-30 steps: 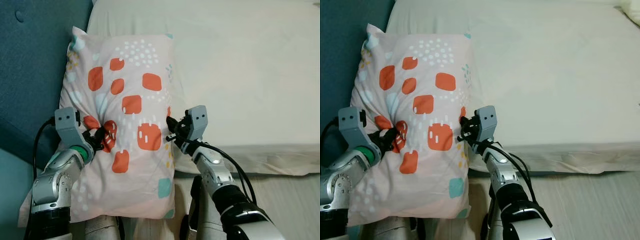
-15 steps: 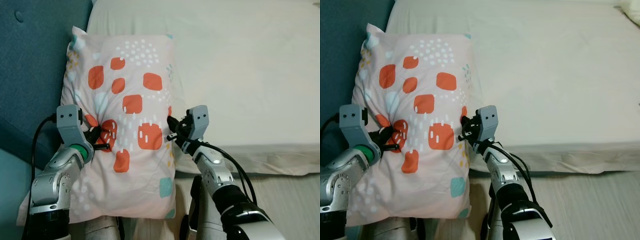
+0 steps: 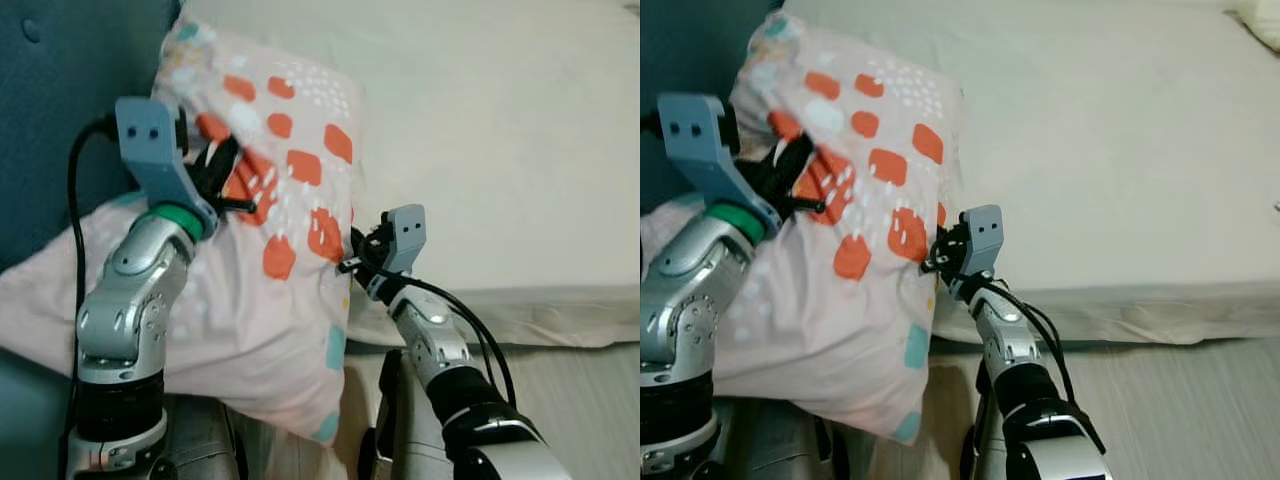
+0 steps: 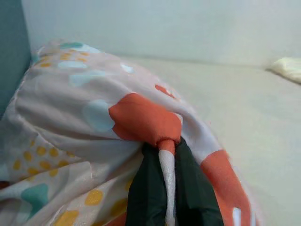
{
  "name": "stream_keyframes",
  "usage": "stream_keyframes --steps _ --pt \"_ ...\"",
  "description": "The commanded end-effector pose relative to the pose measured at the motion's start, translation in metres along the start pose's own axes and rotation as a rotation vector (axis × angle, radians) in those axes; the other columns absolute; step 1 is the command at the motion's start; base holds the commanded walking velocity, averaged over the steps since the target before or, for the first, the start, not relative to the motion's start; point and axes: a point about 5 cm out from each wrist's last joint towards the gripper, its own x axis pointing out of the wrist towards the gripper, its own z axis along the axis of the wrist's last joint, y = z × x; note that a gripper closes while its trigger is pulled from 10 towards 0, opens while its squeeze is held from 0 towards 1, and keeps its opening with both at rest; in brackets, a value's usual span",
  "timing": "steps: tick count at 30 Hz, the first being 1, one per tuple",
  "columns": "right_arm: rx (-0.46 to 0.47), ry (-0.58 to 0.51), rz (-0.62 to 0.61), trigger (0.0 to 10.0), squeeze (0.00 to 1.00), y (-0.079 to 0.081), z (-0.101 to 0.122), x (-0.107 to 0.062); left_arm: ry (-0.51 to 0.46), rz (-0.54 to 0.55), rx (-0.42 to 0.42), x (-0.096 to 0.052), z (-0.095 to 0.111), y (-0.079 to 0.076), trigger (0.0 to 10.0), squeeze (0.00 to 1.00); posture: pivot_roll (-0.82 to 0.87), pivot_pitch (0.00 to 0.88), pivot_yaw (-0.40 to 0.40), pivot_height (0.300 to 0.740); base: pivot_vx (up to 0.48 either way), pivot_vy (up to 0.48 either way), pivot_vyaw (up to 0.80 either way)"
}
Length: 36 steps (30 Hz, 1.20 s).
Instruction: Clean up the room
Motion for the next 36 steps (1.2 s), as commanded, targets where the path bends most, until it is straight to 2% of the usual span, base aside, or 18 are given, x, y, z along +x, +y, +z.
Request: stream_keyframes --steps 1,2,7,8,9,10,12,14,15,19,20,21,24,26,29,32,35,36 --pt "0.019 0.010 0.000 10.0 0.00 0.001 -0.004 -0.002 -0.077 -0.074 0.005 0.004 0.014 -0.016 10.0 0.00 0.09 0.091 0.000 0.510 0.000 0.000 0.00" --pt "0.023 0.007 0.003 10.0 0.00 0.002 -0.004 -0.002 -0.133 -0.090 0.005 0.011 0.026 -0.023 10.0 0.00 0.09 0.091 0.000 0.510 0.000 0.000 0.00" --pt "0.025 0.009 0.006 10.0 0.00 0.004 -0.004 -0.001 -0.225 -0.089 0.007 0.027 0.046 -0.034 10.0 0.00 0.08 0.084 0.000 0.510 0.000 0.000 0.00" --pt "0.021 0.009 0.006 10.0 0.00 0.005 -0.004 0.000 -0.264 -0.075 0.005 0.036 0.056 -0.039 10.0 0.00 0.08 0.083 0.000 0.510 0.000 0.000 0.00" --pt "0.021 0.009 0.006 10.0 0.00 0.005 -0.004 0.000 -0.264 -0.075 0.005 0.036 0.056 -0.039 10.0 0.00 0.08 0.083 0.000 0.510 0.000 0.000 0.00" --pt "0.014 0.007 0.005 10.0 0.00 0.005 -0.003 0.001 -0.287 -0.044 0.006 0.046 0.064 -0.041 10.0 0.00 0.08 0.075 0.003 0.510 0.000 0.000 0.00" --pt "0.014 0.007 0.005 10.0 0.00 0.005 -0.003 0.001 -0.287 -0.044 0.006 0.046 0.064 -0.041 10.0 0.00 0.08 0.075 0.003 0.510 0.000 0.000 0.00" --pt "-0.041 -0.013 -0.028 10.0 0.00 0.001 0.002 0.001 -0.286 0.027 0.028 0.067 0.074 -0.043 10.0 0.00 0.06 0.069 0.013 0.510 0.000 0.000 0.00" --pt "-0.041 -0.013 -0.028 10.0 0.00 0.001 0.002 0.001 -0.286 0.027 0.028 0.067 0.074 -0.043 10.0 0.00 0.06 0.069 0.013 0.510 0.000 0.000 0.00" --pt "-0.142 -0.048 -0.107 10.0 0.00 -0.018 0.016 -0.001 -0.258 0.083 0.045 0.082 0.075 -0.042 10.0 0.00 0.05 0.067 0.019 0.510 0.000 0.000 0.00" --pt "-0.192 -0.054 -0.138 10.0 0.00 -0.035 0.028 -0.002 -0.240 0.117 0.048 0.087 0.073 -0.041 10.0 0.00 0.04 0.066 0.023 0.510 0.000 0.000 0.00" --pt "-0.192 -0.054 -0.138 10.0 0.00 -0.035 0.028 -0.002 -0.240 0.117 0.048 0.087 0.073 -0.041 10.0 0.00 0.04 0.066 0.023 0.510 0.000 0.000 0.00" --pt "-0.347 -0.036 -0.171 10.0 0.00 -0.076 0.070 0.001 -0.189 0.258 -0.002 0.101 0.066 -0.029 10.0 0.00 0.04 0.073 0.011 0.510 0.000 0.000 0.00" --pt "-0.378 -0.031 -0.187 10.0 0.00 -0.083 0.082 0.003 -0.184 0.304 -0.024 0.106 0.066 -0.025 10.0 0.00 0.04 0.074 0.003 0.510 0.000 0.000 0.00" --pt "-0.400 -0.044 -0.198 10.0 0.00 -0.087 0.098 0.009 -0.177 0.375 -0.062 0.112 0.064 -0.019 10.0 0.00 0.05 0.076 -0.004 0.510 0.000 0.000 0.00" --pt "-0.395 -0.071 -0.178 10.0 0.00 -0.080 0.103 0.015 -0.203 0.424 -0.095 0.117 0.069 -0.014 10.0 0.00 0.04 0.080 -0.007 0.510 0.000 0.000 0.00" --pt "-0.381 -0.075 -0.153 10.0 0.00 -0.071 0.097 0.018 -0.240 0.437 -0.103 0.119 0.079 -0.012 10.0 0.00 0.03 0.084 -0.005 0.510 0.000 0.000 0.00" --pt "-0.359 -0.070 -0.120 10.0 0.00 -0.062 0.086 0.020 -0.285 0.449 -0.122 0.121 0.093 -0.010 10.0 0.00 0.03 0.086 -0.001 0.510 0.000 0.000 0.00"
